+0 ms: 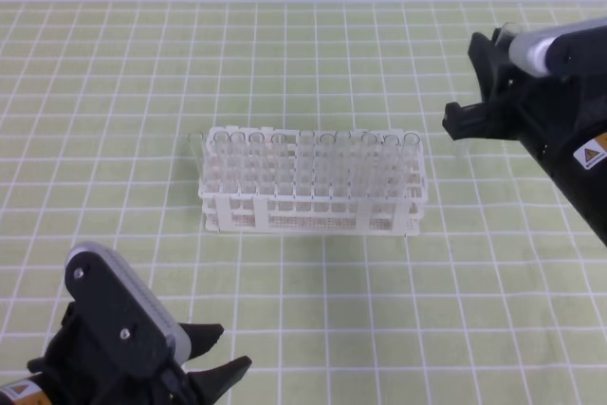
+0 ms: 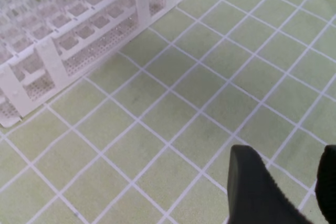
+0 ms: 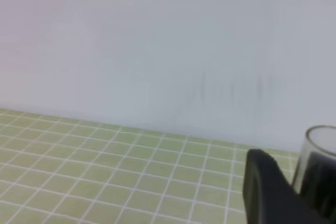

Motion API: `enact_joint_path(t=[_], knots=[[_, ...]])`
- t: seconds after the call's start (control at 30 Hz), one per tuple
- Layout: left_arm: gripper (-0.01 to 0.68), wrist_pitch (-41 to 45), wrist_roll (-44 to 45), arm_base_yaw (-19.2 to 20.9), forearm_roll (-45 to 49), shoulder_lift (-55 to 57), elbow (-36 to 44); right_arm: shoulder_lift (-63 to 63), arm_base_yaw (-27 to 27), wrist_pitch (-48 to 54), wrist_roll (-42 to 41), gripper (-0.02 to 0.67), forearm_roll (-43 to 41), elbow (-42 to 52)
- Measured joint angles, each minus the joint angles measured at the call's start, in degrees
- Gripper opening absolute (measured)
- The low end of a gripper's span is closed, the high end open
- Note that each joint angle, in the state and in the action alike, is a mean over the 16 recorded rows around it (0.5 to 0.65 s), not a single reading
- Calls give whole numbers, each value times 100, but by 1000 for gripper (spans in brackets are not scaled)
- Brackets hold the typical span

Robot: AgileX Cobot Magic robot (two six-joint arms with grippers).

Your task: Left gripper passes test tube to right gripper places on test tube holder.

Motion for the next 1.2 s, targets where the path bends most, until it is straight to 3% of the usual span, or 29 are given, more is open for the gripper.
enact_joint_path(t=[0.53,1.2], knots=[[251,3,-1,0,-1,-2,-1,471,9,-25,779,91,-1252,37],[251,-14,2,0,15,2,1,1128,9,-403,1027,91,-1620,37]])
